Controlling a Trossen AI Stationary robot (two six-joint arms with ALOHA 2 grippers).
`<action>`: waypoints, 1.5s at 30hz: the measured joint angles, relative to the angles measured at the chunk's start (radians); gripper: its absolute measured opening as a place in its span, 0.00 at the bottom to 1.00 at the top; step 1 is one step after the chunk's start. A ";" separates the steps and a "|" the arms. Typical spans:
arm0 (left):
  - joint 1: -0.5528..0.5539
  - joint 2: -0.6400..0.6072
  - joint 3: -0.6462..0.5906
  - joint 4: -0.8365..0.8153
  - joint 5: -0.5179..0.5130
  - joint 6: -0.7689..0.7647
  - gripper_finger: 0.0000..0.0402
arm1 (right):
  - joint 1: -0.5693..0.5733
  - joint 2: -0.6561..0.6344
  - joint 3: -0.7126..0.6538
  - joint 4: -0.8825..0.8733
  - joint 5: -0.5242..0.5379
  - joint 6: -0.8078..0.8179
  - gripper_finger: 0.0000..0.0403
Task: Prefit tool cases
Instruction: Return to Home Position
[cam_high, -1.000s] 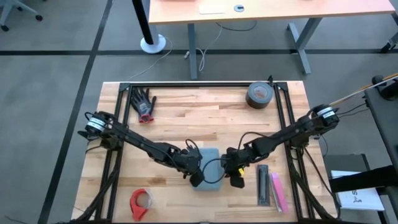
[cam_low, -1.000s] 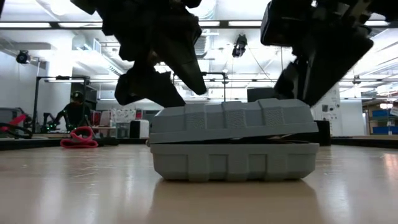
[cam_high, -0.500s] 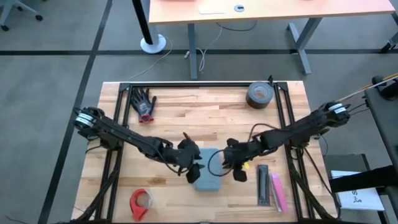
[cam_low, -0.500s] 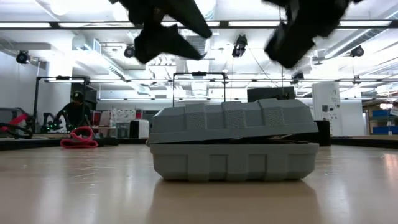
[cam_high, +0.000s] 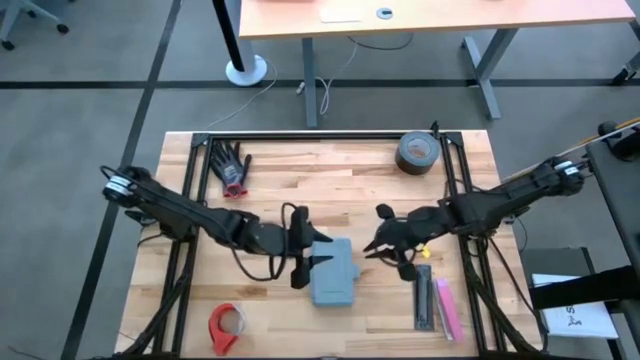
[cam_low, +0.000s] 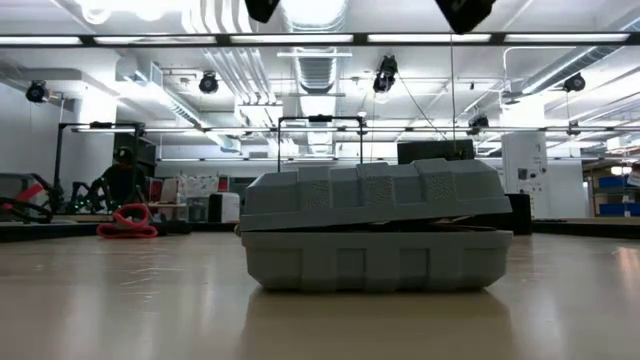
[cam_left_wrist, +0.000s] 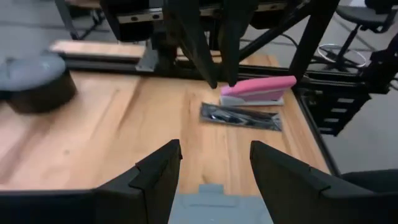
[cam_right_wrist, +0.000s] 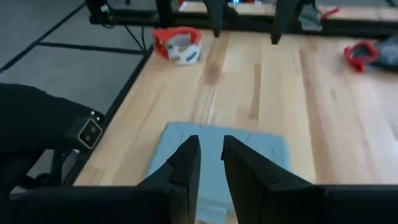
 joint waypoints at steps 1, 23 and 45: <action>0.000 -0.005 0.000 0.000 -0.001 0.023 0.50 | 0.000 -0.010 0.000 -0.001 0.000 -0.015 0.13; 0.001 -0.037 0.000 0.029 -0.001 0.036 0.50 | 0.000 -0.029 0.000 -0.002 -0.001 -0.021 0.16; -0.001 -0.238 -0.455 0.497 0.000 0.035 0.50 | -0.120 -0.202 -0.093 0.002 -0.002 -0.021 0.11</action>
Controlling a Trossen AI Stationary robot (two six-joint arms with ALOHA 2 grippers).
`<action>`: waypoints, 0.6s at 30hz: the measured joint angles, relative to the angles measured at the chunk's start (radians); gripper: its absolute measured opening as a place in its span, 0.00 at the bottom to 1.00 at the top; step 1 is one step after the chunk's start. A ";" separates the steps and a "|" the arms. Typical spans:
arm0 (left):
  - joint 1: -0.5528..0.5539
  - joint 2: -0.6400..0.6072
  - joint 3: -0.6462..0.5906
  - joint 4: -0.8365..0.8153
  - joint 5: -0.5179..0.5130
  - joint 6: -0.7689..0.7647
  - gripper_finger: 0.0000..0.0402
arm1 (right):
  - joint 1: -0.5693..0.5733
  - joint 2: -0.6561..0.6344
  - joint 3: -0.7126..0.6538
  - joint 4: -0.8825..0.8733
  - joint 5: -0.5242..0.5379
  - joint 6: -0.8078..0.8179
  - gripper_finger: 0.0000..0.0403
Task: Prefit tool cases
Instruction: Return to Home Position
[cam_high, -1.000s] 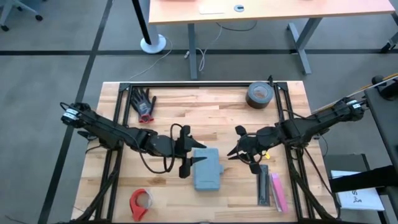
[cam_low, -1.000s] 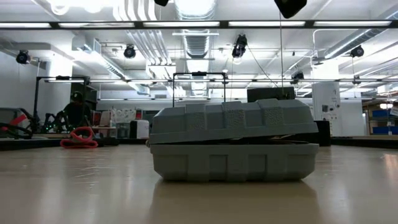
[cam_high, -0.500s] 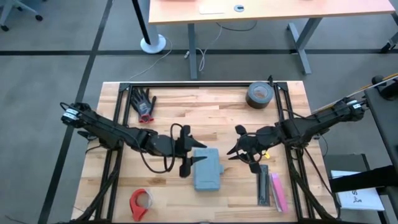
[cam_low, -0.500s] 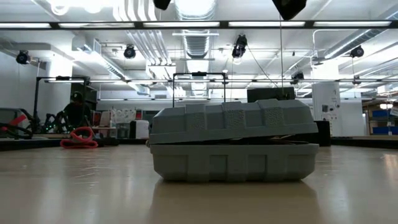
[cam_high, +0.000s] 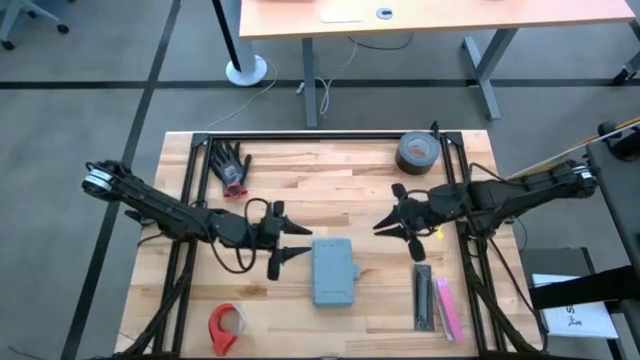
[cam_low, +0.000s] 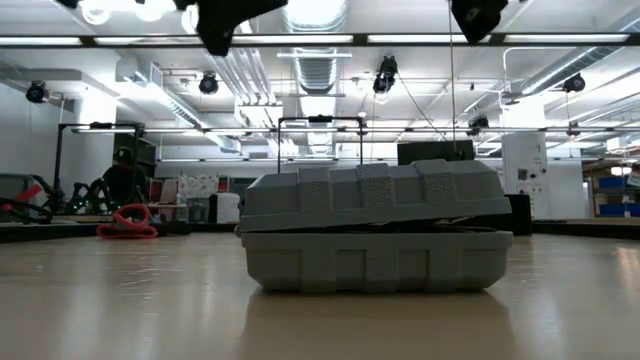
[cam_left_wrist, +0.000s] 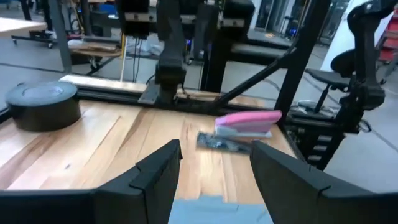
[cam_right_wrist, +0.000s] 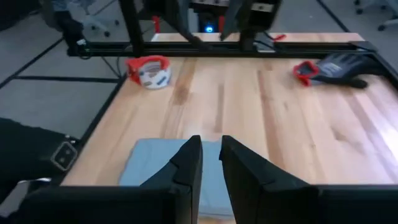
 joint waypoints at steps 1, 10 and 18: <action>0.000 -0.015 -0.021 -0.001 0.000 0.000 0.50 | -0.008 -0.016 -0.013 -0.003 0.000 0.000 0.11; 0.012 -0.092 -0.150 -0.001 0.000 0.000 0.50 | -0.107 -0.197 -0.185 0.040 0.000 0.000 0.14; 0.043 -0.174 -0.253 0.020 0.000 0.000 0.50 | -0.190 -0.341 -0.387 0.066 0.000 0.000 0.18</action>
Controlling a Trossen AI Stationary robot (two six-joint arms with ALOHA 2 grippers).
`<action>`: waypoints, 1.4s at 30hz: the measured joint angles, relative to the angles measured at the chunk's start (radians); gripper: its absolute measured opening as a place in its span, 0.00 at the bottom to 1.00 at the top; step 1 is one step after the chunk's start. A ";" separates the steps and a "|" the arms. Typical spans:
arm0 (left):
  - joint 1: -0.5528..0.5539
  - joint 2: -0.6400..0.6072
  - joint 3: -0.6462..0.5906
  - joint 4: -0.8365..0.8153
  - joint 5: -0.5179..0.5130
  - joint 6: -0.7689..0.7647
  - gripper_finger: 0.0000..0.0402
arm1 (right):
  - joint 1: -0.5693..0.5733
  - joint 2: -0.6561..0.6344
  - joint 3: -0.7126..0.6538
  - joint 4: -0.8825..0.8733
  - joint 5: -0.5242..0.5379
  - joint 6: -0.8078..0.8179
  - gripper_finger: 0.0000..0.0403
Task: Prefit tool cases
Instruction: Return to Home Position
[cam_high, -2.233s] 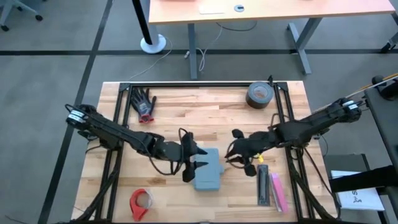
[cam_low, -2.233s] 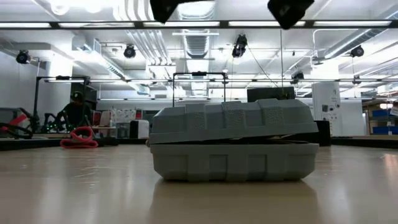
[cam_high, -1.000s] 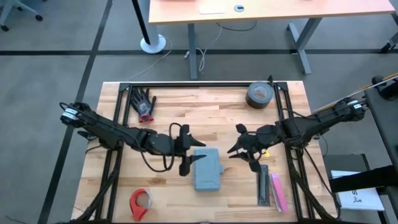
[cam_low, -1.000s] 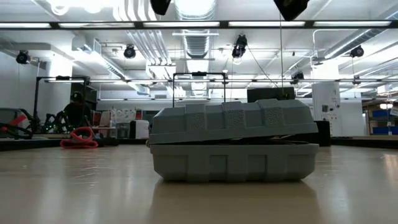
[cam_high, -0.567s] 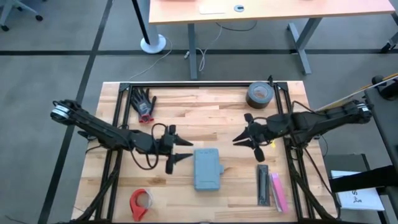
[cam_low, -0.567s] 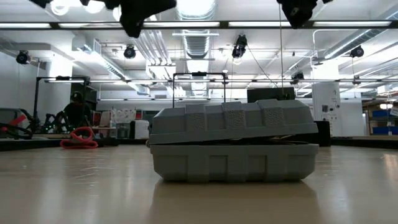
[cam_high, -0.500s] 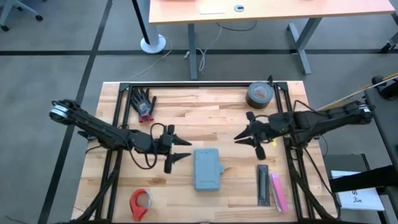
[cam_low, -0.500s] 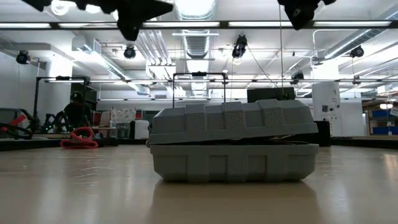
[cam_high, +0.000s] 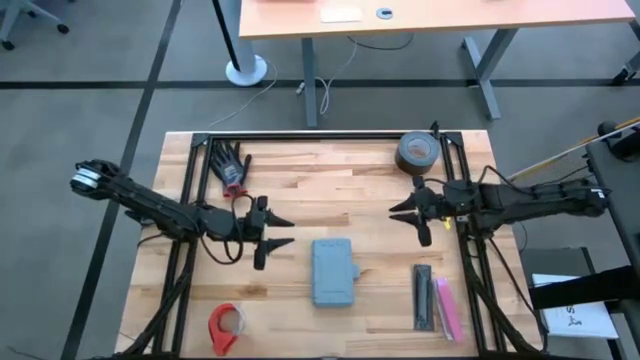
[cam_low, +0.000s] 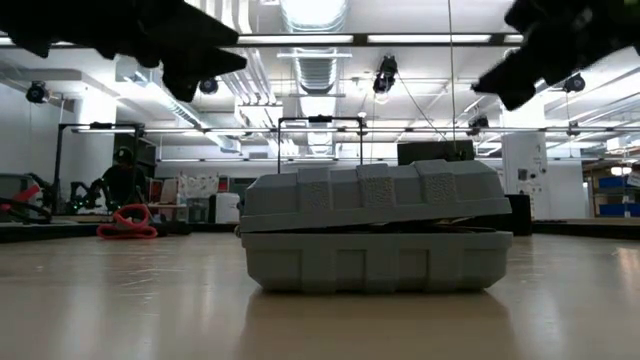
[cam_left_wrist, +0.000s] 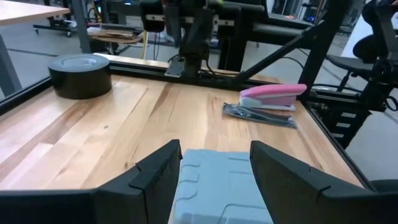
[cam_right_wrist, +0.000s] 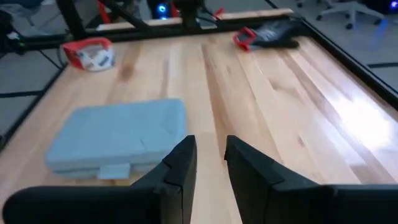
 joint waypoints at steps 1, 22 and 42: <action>0.001 -0.009 -0.012 0.005 0.000 0.000 0.50 | -0.009 -0.013 -0.019 -0.002 0.000 0.000 0.18; 0.013 -0.057 -0.162 0.017 0.000 0.000 0.50 | -0.076 -0.236 -0.317 -0.001 0.000 0.000 0.11; 0.021 -0.282 -0.433 -0.029 -0.001 -0.004 0.50 | -0.077 -0.616 -0.415 0.173 -0.001 0.000 0.19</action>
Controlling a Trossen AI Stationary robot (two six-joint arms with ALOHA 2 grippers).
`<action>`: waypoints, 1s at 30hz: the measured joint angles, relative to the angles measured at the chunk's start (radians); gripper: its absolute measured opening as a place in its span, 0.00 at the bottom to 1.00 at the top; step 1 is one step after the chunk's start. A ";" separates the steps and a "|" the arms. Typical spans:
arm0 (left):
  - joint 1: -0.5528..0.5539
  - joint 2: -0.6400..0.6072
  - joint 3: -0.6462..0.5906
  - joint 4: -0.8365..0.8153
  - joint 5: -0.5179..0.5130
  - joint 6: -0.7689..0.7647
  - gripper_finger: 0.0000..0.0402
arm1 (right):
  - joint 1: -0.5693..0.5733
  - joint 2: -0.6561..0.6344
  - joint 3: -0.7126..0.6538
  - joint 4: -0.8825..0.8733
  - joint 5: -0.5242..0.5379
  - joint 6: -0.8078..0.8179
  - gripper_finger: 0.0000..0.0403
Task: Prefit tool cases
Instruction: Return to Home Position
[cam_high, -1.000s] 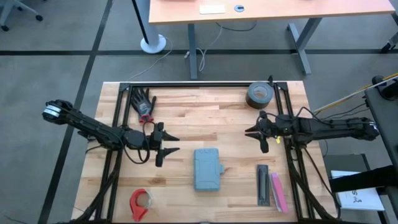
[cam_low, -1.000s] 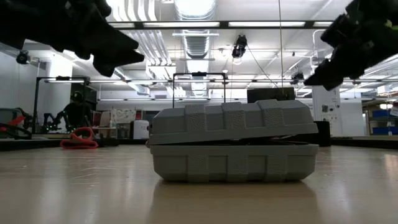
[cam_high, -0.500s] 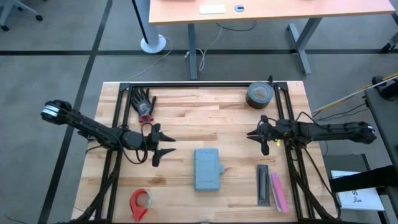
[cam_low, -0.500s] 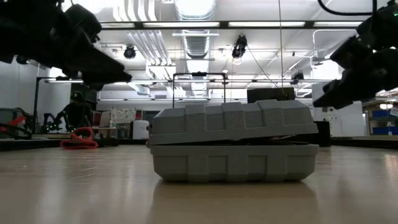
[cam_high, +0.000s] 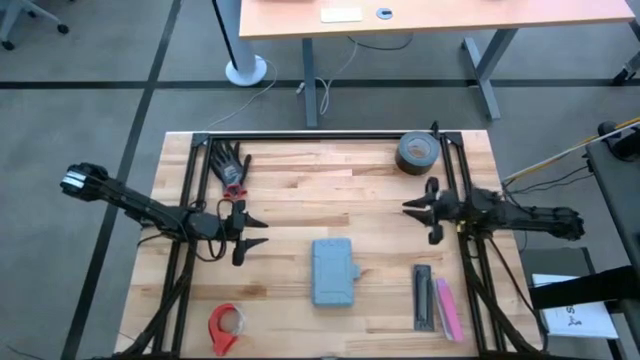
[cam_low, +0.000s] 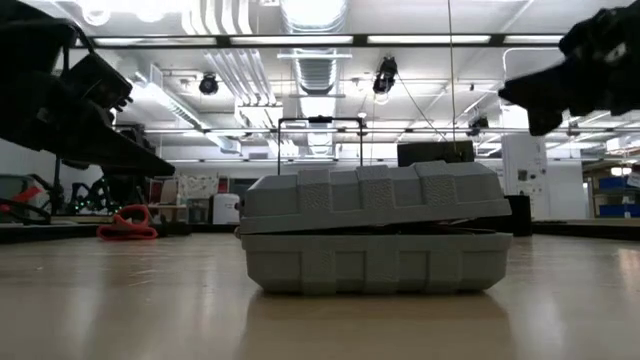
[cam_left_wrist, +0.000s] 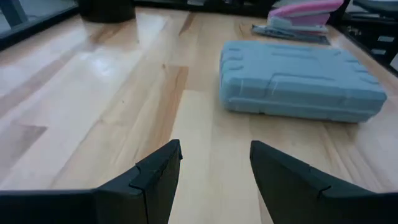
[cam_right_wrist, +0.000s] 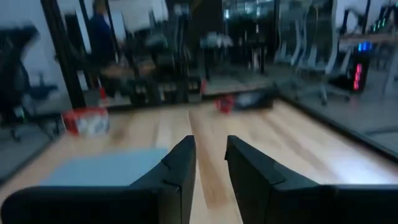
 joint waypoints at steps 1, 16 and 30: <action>0.001 -0.010 0.000 -0.003 0.000 0.000 0.50 | -0.001 0.001 0.000 0.024 0.002 0.000 0.19; 0.012 -0.291 0.000 -0.095 -0.002 -0.004 0.50 | -0.002 0.002 -0.001 0.064 0.001 0.000 0.11; 0.013 -0.583 -0.001 -0.378 0.001 -0.004 0.50 | -0.006 0.002 -0.002 0.040 0.001 0.000 0.16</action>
